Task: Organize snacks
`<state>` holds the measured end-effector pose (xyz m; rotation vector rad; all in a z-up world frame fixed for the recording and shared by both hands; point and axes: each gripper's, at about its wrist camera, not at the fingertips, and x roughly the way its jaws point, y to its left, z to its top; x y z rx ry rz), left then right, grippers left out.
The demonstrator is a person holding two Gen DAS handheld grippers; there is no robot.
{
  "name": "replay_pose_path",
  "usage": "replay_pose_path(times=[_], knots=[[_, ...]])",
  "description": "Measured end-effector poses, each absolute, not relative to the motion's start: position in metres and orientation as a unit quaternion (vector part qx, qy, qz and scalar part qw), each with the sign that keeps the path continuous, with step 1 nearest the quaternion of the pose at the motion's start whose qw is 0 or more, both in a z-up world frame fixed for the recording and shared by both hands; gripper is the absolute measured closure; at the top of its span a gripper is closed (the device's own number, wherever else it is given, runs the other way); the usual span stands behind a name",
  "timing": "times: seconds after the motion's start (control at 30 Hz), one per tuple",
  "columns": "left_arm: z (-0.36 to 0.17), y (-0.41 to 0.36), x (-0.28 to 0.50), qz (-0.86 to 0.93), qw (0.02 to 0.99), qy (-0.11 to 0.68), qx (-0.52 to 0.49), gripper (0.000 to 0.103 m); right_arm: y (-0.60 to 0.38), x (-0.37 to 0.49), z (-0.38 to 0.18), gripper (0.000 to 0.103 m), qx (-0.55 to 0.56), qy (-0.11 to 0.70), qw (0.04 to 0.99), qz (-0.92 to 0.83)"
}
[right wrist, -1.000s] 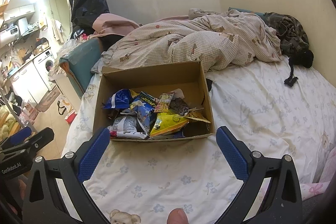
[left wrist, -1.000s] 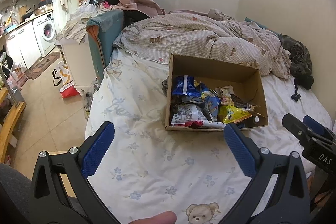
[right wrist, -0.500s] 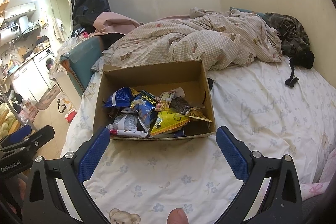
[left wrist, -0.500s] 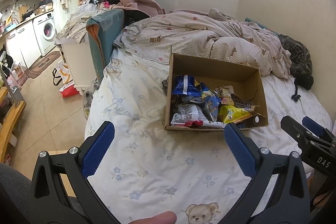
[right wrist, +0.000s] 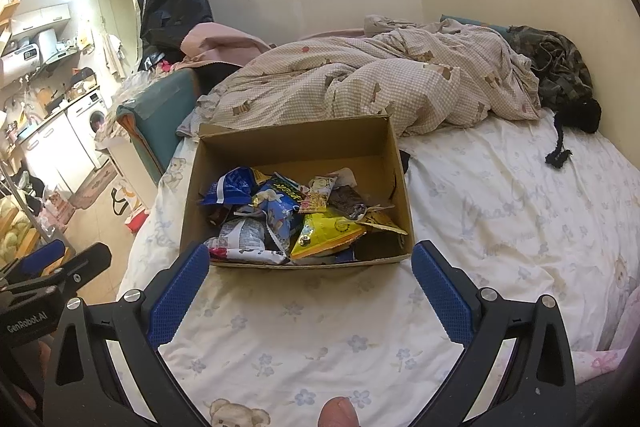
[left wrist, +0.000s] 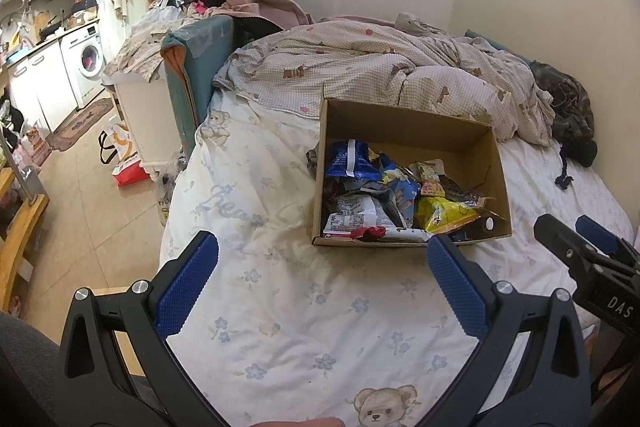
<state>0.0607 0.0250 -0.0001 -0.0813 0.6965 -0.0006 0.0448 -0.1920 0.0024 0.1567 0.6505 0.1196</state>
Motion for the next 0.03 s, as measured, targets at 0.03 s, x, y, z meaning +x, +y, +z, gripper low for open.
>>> replay_pose_path(times=[0.03], knots=[[-0.0005,0.0254,0.0614,-0.002,0.939,0.342,-0.042,0.0,-0.1918,0.0448,0.0028,0.0,0.076,0.318,0.943,0.059]])
